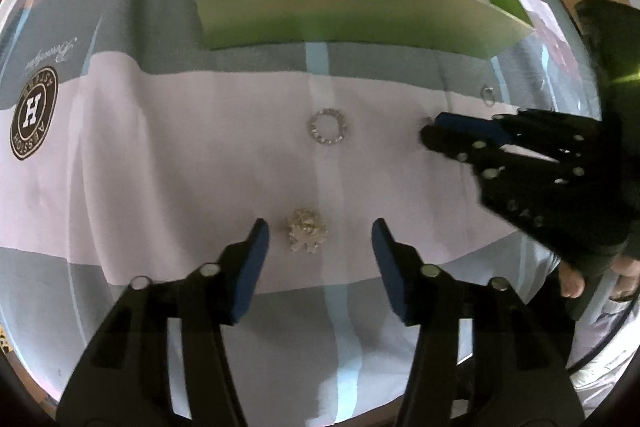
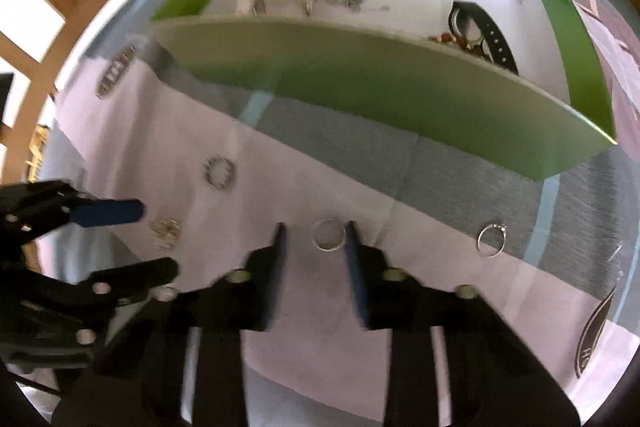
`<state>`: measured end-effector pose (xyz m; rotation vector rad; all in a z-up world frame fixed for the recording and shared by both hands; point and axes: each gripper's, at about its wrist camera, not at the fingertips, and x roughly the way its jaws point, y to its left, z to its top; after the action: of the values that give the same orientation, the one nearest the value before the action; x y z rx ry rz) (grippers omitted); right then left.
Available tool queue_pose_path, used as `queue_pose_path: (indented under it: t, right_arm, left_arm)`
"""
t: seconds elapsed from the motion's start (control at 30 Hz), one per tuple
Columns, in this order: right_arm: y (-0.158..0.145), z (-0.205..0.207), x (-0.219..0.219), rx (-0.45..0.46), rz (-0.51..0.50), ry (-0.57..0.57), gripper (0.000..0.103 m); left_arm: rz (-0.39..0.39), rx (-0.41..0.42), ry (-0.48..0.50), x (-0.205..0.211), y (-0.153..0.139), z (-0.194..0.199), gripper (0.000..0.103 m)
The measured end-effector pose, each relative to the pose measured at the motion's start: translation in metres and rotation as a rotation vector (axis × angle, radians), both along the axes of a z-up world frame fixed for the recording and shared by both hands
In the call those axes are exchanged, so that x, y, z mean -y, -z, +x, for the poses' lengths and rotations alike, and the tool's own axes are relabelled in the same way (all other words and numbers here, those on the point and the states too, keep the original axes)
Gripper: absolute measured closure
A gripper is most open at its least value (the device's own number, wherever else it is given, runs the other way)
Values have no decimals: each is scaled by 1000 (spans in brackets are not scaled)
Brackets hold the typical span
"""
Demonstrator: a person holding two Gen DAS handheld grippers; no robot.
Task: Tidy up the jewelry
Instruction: 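Grasp the plain silver ring with the right tool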
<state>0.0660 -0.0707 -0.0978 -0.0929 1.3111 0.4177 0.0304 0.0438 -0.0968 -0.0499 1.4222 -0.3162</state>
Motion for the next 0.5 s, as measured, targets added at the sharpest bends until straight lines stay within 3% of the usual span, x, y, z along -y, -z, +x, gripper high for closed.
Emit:
queue_pose_path:
  t: [0.03,0.07,0.3,0.33,0.43,0.5]
  right_arm:
    - [0,0,0,9,-20,-4,86]
    - [-1,-1,3,6,-13,-3,87]
    - [-8,7,36,6,-17,84,87]
    - [-9,6,42,4,-16,92,87]
    - [-11,4,51,-9,-2,95,86]
    - [-13,3,57,-6,11,108,72]
  left_arm:
    - [4,1,-4,0,2,1,68]
    - [5,4,-7,1,3,1,71]
    - [-83,75,-15,14,-3,9,71]
    - [-104,78,-6,16,-5,9,69]
    - [-105,100,8,20,-12,9,50]
    - [-83,98,1,17,-15,9,50]
